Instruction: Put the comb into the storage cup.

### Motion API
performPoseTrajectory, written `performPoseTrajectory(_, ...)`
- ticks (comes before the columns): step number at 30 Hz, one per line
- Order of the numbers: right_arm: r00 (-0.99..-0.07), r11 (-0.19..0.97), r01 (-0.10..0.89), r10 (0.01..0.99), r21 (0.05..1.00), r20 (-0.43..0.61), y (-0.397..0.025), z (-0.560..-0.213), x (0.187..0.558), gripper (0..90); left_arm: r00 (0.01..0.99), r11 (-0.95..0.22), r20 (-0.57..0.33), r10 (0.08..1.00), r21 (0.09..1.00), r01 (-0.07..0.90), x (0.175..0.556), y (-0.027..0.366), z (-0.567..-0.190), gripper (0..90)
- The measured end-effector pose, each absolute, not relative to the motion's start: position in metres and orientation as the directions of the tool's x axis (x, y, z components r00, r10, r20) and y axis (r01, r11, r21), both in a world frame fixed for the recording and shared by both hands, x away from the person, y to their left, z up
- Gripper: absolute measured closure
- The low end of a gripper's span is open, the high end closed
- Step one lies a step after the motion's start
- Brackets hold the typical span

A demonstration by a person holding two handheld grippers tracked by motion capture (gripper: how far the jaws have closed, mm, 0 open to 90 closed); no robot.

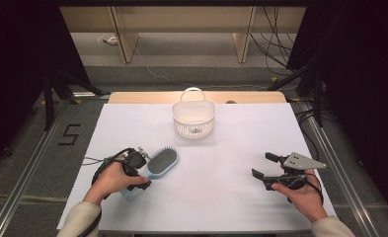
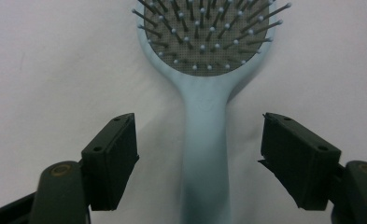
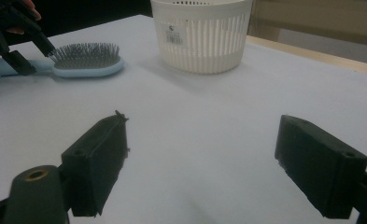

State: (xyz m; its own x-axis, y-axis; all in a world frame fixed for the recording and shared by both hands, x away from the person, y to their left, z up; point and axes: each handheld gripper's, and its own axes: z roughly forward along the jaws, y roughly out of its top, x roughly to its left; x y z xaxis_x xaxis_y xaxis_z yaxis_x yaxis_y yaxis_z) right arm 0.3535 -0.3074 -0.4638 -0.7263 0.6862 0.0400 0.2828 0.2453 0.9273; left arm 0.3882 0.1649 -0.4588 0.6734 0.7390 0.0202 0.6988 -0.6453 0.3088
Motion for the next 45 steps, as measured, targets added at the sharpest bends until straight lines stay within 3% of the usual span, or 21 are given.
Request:
performPoseTrajectory(9,-0.725,0.255,0.281,0.688,0.925,0.031,-0.307,-0.464,0.354,17.9,0.65,-0.634,-0.012,0.76,0.211,0.744,0.4,0.16,-0.464,40.0)
performPoseTrajectory(24,-0.728,0.258,0.282,0.685,0.924,0.031,-0.306,-0.465,0.354,18.0,0.659,-0.653,-0.015,0.752,0.127,0.747,0.411,0.15,-0.461,52.2)
performPoseTrajectory(33,-0.728,0.258,0.281,0.685,0.924,0.031,-0.307,-0.465,0.354,17.9,0.64,-0.63,-0.03,0.767,0.15,0.762,0.41,0.154,-0.46,68.2)
performPoseTrajectory(45,-0.728,0.258,0.278,0.685,0.925,0.028,-0.307,-0.464,0.354,17.9,0.643,-0.636,0.035,0.765,0.194,0.747,0.399,0.151,-0.461,69.6)
